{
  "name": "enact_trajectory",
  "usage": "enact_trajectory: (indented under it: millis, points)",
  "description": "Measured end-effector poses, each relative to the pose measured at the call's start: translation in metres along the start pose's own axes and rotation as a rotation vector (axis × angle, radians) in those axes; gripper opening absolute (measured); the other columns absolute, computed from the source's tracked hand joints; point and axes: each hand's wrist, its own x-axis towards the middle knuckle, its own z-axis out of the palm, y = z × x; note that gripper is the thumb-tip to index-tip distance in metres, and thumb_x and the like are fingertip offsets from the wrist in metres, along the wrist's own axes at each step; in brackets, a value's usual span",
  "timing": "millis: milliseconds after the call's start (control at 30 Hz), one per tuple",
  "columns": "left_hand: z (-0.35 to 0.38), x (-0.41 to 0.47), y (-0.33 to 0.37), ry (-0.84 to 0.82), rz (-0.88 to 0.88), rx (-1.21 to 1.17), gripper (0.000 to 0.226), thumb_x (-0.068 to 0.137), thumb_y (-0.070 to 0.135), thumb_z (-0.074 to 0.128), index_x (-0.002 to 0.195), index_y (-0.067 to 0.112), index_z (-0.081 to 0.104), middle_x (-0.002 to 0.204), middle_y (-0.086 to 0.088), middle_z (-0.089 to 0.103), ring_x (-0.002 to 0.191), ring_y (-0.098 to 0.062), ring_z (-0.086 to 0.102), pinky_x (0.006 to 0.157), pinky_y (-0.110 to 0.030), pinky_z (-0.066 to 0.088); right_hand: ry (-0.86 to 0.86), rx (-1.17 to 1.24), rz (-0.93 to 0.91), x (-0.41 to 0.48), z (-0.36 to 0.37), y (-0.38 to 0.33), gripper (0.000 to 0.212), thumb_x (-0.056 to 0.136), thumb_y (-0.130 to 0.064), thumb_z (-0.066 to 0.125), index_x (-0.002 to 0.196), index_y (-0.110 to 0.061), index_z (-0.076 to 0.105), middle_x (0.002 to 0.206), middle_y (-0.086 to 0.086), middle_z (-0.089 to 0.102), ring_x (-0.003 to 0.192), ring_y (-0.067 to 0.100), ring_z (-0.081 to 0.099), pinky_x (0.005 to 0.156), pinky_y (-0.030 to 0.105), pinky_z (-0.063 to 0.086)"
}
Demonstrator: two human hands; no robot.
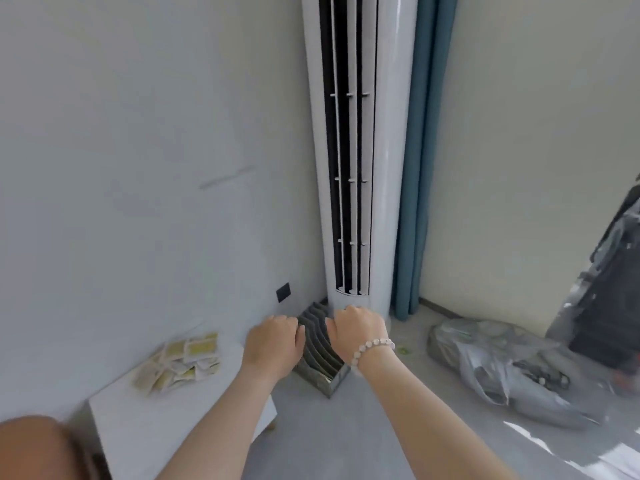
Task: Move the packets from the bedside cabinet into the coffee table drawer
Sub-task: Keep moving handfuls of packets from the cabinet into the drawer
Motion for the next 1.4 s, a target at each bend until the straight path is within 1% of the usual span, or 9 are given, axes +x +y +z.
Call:
enact_trajectory:
  millis: [167,300,400,533,633,667,900,1167,1400]
  points:
    - [0.003,0.003,-0.024,-0.009,-0.164,0.025,0.035,0.099,0.032,0.032,0.092,0.013,0.061,0.096,-0.003,0.063,0.094,-0.021,0.057,0.063,-0.027,0.033,-0.017,-0.005,-0.131,0.040,0.012,-0.015,0.036,0.100,-0.022,0.032,0.105,-0.009,0.065,0.107,0.009,0.065,0.101,0.026,0.061,0.074,0.032,0.047]
    - [0.007,-0.003,-0.041,-0.035,-0.289,0.065,0.036,0.099,0.032,0.031,0.092,0.013,0.060,0.095,-0.002,0.063,0.093,-0.020,0.058,0.061,-0.028,0.035,-0.068,0.031,-0.238,0.061,0.030,-0.037,0.039,0.100,-0.027,0.030,0.099,-0.008,0.064,0.101,0.008,0.064,0.095,0.026,0.061,0.069,0.030,0.041]
    - [0.012,-0.011,-0.057,-0.071,-0.384,0.082,0.037,0.100,0.033,0.030,0.092,0.013,0.060,0.096,-0.002,0.064,0.094,-0.022,0.058,0.065,-0.030,0.038,-0.111,0.043,-0.329,0.071,0.040,-0.060,0.037,0.100,-0.027,0.028,0.094,-0.011,0.060,0.091,0.009,0.056,0.085,0.024,0.054,0.066,0.028,0.037]
    - [0.017,-0.015,-0.082,-0.079,-0.483,0.086,0.037,0.100,0.034,0.030,0.096,0.014,0.060,0.100,-0.001,0.064,0.096,-0.022,0.059,0.067,-0.030,0.040,-0.135,0.018,-0.452,0.083,0.051,-0.088,0.039,0.101,-0.030,0.027,0.100,-0.008,0.060,0.095,0.007,0.059,0.085,0.024,0.055,0.067,0.029,0.038]
    - [0.020,-0.010,-0.100,-0.068,-0.530,0.094,0.036,0.099,0.033,0.030,0.096,0.014,0.061,0.101,0.000,0.065,0.096,-0.022,0.059,0.065,-0.029,0.038,-0.138,0.019,-0.485,0.099,0.057,-0.102,0.033,0.101,-0.031,0.027,0.090,-0.013,0.053,0.073,0.001,0.041,0.078,0.021,0.045,0.066,0.028,0.037]
    - [0.022,-0.007,-0.106,-0.070,-0.537,0.096,0.036,0.099,0.034,0.031,0.097,0.015,0.061,0.101,0.000,0.065,0.096,-0.022,0.058,0.065,-0.029,0.038,-0.138,0.017,-0.487,0.105,0.060,-0.106,0.033,0.101,-0.031,0.027,0.090,-0.014,0.052,0.073,0.000,0.038,0.078,0.021,0.046,0.066,0.028,0.037]
    - [0.046,0.028,-0.159,-0.081,-0.534,0.069,0.037,0.100,0.034,0.029,0.099,0.015,0.061,0.102,0.001,0.065,0.098,-0.020,0.059,0.069,-0.030,0.044,-0.158,-0.015,-0.481,0.157,0.089,-0.137,0.041,0.102,-0.032,0.026,0.105,-0.008,0.060,0.103,0.006,0.060,0.097,0.022,0.059,0.067,0.027,0.036]
    - [0.068,0.081,-0.278,-0.086,-0.564,0.073,0.035,0.100,0.033,0.029,0.094,0.014,0.058,0.097,0.000,0.063,0.095,-0.020,0.056,0.066,-0.028,0.037,-0.153,-0.031,-0.468,0.252,0.121,-0.217,0.042,0.101,-0.033,0.027,0.102,-0.009,0.061,0.094,0.006,0.058,0.088,0.022,0.056,0.067,0.028,0.037]
    - [0.099,0.095,-0.380,-0.167,-0.625,0.055,0.034,0.100,0.031,0.028,0.094,0.014,0.057,0.096,-0.001,0.062,0.093,-0.020,0.056,0.063,-0.028,0.032,-0.273,-0.061,-0.515,0.311,0.172,-0.301,0.042,0.101,-0.034,0.025,0.106,-0.010,0.060,0.105,0.004,0.061,0.099,0.022,0.058,0.069,0.028,0.037]
